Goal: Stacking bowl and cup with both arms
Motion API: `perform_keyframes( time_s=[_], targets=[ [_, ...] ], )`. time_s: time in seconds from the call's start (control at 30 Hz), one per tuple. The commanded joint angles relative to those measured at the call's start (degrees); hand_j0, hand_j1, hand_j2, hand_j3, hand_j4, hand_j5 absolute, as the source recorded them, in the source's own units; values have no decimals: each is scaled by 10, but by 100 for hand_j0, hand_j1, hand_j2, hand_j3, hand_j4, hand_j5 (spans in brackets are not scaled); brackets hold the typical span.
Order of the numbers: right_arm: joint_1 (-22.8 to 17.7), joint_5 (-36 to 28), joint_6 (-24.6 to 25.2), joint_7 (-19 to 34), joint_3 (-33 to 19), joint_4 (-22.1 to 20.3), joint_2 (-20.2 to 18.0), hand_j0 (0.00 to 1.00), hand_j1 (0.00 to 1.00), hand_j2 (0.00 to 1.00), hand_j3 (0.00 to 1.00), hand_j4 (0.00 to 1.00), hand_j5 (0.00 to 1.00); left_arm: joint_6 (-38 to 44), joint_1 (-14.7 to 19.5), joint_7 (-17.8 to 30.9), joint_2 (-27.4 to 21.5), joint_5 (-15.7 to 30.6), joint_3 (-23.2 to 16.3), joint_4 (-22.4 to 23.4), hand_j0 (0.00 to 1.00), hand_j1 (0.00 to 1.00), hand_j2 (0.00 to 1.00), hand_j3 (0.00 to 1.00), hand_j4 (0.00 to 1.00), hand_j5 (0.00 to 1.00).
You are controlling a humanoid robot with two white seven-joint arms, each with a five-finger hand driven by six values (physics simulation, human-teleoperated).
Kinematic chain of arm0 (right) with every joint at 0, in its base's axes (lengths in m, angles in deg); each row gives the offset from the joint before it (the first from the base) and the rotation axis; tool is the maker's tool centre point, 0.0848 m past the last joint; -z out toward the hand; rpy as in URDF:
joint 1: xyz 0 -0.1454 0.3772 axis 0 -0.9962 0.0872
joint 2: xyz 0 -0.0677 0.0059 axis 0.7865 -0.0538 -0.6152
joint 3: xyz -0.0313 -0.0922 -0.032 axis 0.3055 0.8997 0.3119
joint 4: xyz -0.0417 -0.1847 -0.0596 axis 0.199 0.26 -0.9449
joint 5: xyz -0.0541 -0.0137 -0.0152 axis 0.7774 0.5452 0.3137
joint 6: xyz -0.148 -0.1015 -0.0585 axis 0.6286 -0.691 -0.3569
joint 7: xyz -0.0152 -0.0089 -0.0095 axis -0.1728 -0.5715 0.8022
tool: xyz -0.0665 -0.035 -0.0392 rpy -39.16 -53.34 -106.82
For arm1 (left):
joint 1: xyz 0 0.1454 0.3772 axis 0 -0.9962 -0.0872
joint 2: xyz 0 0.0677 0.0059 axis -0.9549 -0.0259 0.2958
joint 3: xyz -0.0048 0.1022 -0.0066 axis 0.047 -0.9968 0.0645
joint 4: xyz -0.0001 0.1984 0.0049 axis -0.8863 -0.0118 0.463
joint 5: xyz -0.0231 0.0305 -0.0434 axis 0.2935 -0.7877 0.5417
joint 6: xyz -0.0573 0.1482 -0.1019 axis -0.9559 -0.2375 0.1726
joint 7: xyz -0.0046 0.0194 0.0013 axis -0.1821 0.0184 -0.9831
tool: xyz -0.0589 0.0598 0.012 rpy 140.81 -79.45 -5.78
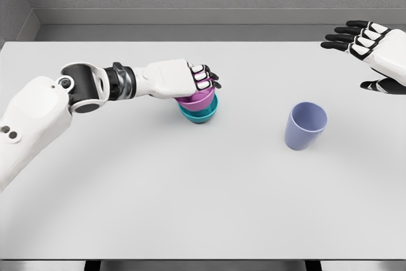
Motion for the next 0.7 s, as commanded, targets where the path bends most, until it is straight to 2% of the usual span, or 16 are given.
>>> perform_keyframes(
  time_s=[0.0, 0.07, 0.17, 0.23, 0.27, 0.33, 0.67],
  targets=[
    [0, -4, 0, 0, 0, -1, -1, 100, 100, 100, 100, 100, 100, 1, 0, -2, 4, -3, 1, 9, 38, 38, 38, 38, 38, 38],
    [0, -4, 0, 0, 0, -1, -1, 100, 100, 100, 100, 100, 100, 1, 1, -2, 4, -4, 1, 14, 39, 39, 39, 39, 39, 39],
    [0, -4, 0, 0, 0, -1, -2, 100, 100, 100, 100, 100, 100, 1, 1, 0, 9, -3, 1, 14, 52, 52, 52, 52, 52, 52],
    [0, -4, 0, 0, 0, -1, -2, 100, 100, 100, 100, 100, 100, 1, 1, 0, 10, -3, 1, 14, 73, 73, 73, 73, 73, 73],
    [0, -4, 0, 0, 0, -1, -2, 100, 100, 100, 100, 100, 100, 1, 1, -1, 10, -2, 1, 14, 87, 87, 87, 87, 87, 87],
    [0, -4, 0, 0, 0, -1, -2, 100, 100, 100, 100, 100, 100, 1, 1, -1, 10, -2, 1, 14, 97, 97, 97, 97, 97, 97],
    [-1, -4, 0, 0, 0, 0, -2, 100, 100, 100, 100, 100, 100, 1, -1, -1, 10, 3, 4, 14, 100, 100, 100, 100, 100, 100]
  ],
)
